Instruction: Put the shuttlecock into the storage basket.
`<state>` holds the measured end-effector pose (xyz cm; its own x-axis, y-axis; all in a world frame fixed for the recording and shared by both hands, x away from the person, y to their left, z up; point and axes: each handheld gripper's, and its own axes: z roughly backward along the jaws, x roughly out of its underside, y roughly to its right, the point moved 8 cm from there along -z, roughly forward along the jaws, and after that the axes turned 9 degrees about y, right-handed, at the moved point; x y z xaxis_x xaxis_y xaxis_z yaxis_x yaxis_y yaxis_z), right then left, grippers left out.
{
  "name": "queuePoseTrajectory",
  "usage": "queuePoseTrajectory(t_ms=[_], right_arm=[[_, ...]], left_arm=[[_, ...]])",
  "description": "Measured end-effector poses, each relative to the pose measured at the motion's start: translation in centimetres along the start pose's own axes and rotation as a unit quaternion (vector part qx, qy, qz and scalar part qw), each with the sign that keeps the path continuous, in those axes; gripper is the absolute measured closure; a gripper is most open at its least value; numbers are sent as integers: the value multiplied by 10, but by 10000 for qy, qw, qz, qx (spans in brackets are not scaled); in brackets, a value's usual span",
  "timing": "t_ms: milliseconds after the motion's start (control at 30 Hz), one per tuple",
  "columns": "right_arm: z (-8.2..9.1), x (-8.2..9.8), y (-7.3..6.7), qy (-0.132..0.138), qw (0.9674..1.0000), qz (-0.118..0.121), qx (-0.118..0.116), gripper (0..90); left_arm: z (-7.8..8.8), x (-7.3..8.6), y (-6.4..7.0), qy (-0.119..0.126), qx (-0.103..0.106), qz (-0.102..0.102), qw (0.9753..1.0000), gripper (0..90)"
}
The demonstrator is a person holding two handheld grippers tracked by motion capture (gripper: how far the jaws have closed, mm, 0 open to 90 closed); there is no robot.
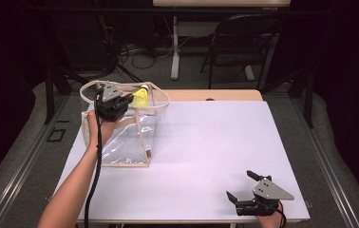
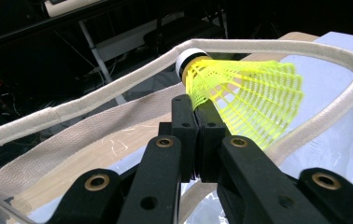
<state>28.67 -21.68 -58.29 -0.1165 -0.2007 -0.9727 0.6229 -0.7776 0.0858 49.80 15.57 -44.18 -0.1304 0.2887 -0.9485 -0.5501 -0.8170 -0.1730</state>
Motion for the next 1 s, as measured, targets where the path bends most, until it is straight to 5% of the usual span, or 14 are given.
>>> queuePoseTrajectory(t_ms=[200, 733, 1000], right_arm=[[0, 0, 0, -6, 10000, 3, 4, 9], [0, 0, 0, -11, 10000, 7, 3, 10], [0, 0, 0, 1, 10000, -13, -2, 10]], left_arm=[[-1, 1, 2, -37, 39, 50, 10000, 848], [16, -12, 9, 232, 107, 158, 9995, 356], [33, -13, 22, 364, 271, 25, 9990, 165]])
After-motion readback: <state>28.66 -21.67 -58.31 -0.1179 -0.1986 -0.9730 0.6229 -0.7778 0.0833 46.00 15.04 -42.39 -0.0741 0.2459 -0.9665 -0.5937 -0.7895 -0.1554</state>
